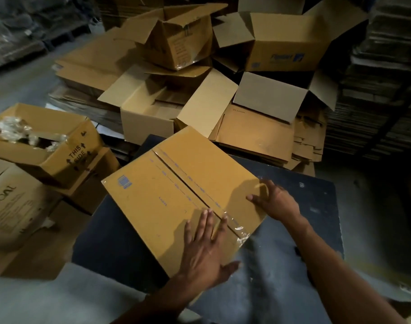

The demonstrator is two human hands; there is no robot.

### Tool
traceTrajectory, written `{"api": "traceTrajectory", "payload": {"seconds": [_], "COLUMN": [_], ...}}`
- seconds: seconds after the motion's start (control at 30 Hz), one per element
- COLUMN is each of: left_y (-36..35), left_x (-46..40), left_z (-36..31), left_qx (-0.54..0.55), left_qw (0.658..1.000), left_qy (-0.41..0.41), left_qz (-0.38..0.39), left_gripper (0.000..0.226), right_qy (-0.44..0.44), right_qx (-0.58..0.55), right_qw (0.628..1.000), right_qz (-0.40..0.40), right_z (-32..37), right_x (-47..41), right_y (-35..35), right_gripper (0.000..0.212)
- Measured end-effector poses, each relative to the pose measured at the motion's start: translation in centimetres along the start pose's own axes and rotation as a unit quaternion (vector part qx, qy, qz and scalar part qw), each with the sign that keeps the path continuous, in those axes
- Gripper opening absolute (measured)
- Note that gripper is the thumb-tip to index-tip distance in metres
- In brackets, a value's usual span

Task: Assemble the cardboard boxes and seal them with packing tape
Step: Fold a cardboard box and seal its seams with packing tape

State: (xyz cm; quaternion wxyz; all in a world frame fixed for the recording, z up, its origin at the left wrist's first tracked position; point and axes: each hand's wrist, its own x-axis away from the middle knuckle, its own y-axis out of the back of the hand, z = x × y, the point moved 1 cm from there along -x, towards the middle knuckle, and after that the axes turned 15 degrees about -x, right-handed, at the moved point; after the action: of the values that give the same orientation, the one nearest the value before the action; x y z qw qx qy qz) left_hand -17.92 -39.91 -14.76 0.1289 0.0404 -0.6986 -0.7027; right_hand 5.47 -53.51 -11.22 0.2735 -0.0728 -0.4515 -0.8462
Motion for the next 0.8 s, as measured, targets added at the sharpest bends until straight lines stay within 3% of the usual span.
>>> {"api": "traceTrajectory", "payload": {"seconds": [0.2, 0.33, 0.43, 0.53, 0.6, 0.67, 0.8], "left_y": [-0.1, 0.8, 0.0, -1.9, -2.3, -2.2, -2.4], "left_x": [-1.4, -4.6, -5.7, -5.9, -6.2, -6.5, -6.5], "left_z": [3.9, 4.3, 1.4, -1.2, -2.0, -2.4, -2.5], "left_qx": [-0.075, -0.127, -0.125, -0.142, -0.147, -0.15, -0.16], "left_qw": [0.981, 0.969, 0.975, 0.975, 0.973, 0.969, 0.965], "left_qy": [-0.178, -0.202, -0.184, -0.169, -0.166, -0.182, -0.192], "left_qz": [0.02, 0.064, 0.002, -0.041, -0.065, -0.074, -0.085], "left_gripper": [0.095, 0.1, 0.088, 0.079, 0.077, 0.073, 0.069], "right_qy": [-0.031, -0.047, -0.039, 0.028, 0.019, -0.038, -0.149], "right_qx": [-0.05, -0.074, -0.101, -0.164, -0.154, -0.107, -0.011], "right_qw": [0.99, 0.981, 0.983, 0.978, 0.979, 0.985, 0.989], "right_qz": [-0.131, -0.171, -0.152, -0.124, -0.136, -0.128, -0.009], "right_z": [-6.2, -7.2, -7.9, -11.1, -15.2, -20.4, -27.4], "right_x": [7.4, 8.0, 5.9, 5.4, 6.0, 6.7, 7.5], "right_y": [-2.1, -2.5, -1.4, 0.8, 2.0, 2.7, 3.0], "right_gripper": [0.089, 0.086, 0.076, 0.041, 0.032, 0.032, 0.057]}}
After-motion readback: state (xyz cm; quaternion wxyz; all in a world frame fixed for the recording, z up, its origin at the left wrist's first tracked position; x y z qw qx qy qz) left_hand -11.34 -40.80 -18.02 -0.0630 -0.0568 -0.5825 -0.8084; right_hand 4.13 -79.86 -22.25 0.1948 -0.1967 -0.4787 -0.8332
